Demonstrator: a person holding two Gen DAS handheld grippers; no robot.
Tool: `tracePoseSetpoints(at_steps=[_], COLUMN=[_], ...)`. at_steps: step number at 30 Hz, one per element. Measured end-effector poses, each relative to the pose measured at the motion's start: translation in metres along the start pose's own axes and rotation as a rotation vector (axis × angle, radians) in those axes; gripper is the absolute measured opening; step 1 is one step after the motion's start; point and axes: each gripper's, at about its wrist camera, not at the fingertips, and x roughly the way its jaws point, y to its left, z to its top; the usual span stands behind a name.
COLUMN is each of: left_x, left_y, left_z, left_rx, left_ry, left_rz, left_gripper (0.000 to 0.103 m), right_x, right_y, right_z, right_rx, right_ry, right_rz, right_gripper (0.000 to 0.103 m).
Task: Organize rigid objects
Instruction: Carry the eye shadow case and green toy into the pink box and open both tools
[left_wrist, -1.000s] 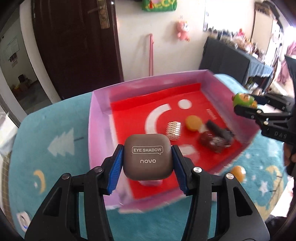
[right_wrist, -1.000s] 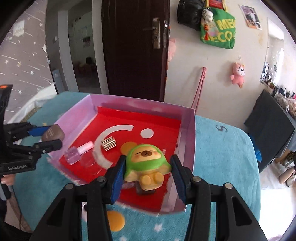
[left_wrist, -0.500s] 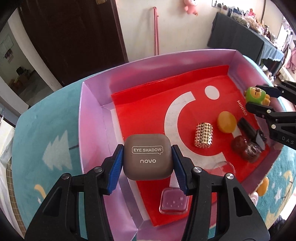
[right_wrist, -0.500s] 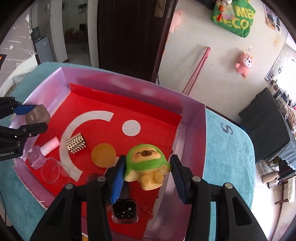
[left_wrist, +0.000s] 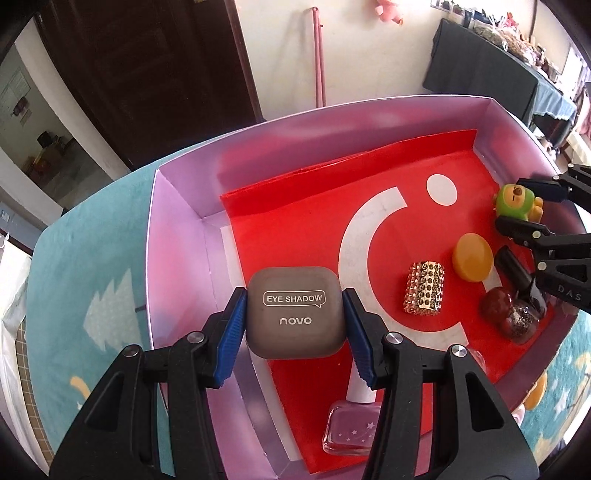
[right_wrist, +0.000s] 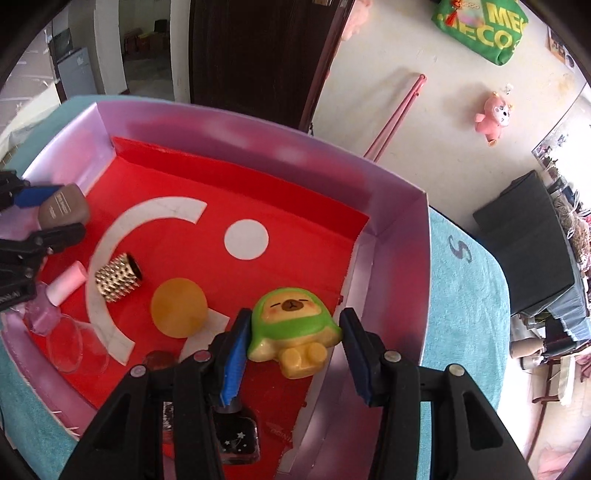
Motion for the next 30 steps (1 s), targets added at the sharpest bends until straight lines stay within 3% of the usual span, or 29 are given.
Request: tracePoseSetpoints(at_steps=[14, 30], left_x=[0.015, 0.019], left_y=[-0.025, -0.026], left_z=[0.004, 0.005], left_rx=[0.055, 0.066], left_ry=[0.033, 0.041], left_rz=[0.03, 0.047], left_gripper=[0.049, 0.05], right_x=[0.003, 0.006], right_y=[0.001, 0.013], right_z=[0.003, 0.0], right_rx=[-0.031, -0.085], right_ry=[0.02, 0.029], right_rz=[-0.021, -0.075], right_gripper=[0.051, 0.05])
